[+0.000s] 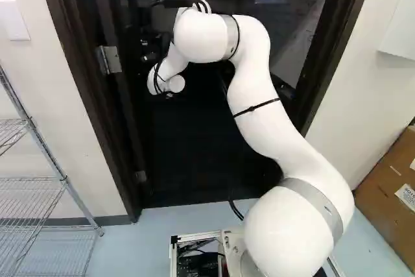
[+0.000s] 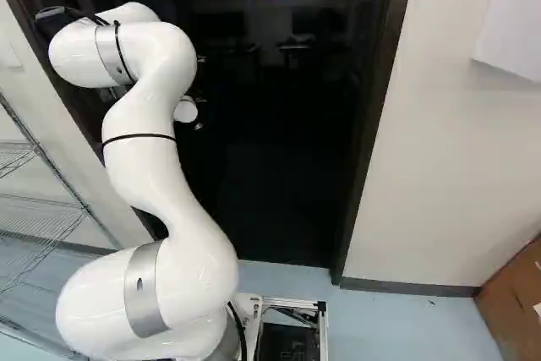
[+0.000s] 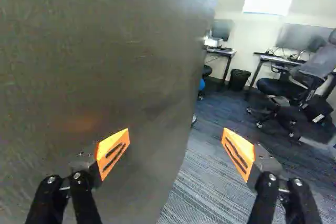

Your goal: Open the door and move inside

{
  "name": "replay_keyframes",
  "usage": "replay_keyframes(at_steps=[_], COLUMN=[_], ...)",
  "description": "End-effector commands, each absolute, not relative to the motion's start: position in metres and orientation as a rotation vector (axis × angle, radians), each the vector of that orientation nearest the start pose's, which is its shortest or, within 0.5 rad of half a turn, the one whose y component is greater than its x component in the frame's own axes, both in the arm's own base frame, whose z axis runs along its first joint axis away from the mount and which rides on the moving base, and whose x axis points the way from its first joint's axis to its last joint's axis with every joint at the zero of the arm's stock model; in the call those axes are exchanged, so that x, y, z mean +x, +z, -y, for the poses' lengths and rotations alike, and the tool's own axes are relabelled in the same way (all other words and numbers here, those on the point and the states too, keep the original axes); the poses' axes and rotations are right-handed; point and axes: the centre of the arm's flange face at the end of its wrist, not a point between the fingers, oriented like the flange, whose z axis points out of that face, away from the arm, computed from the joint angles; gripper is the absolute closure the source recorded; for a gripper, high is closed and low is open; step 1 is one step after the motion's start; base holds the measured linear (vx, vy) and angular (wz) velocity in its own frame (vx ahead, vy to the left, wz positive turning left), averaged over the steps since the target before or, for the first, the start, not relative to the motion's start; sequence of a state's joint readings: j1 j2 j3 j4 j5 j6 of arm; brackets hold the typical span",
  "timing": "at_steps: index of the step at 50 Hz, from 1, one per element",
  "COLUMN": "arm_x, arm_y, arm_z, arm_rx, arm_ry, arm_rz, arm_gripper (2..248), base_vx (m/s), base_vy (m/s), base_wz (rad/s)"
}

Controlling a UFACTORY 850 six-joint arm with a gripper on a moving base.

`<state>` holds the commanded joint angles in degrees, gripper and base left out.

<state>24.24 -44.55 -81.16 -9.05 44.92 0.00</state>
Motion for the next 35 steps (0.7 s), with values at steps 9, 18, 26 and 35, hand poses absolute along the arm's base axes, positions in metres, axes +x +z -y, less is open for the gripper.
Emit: replay_keyframes(at_steps=[9, 18, 26, 35], arm_x=[0.65, 0.633, 0.621, 0.613], arm_y=[0.379, 0.382, 0.385, 0.387], arm_z=[-0.305, -0.298, -0.29, -0.28], arm_rx=[-2.078, -2.072, -2.072, -2.085], arm_ry=[-1.808, -1.783, -1.766, -1.758], arm_rz=[0.753, 0.826, 0.866, 0.869], arm_gripper=[3, 3, 3, 3], base_vx=[0.0, 0.0, 0.0, 0.0], base_vy=[0.0, 0.0, 0.0, 0.0], base_wz=[0.0, 0.0, 0.0, 0.0])
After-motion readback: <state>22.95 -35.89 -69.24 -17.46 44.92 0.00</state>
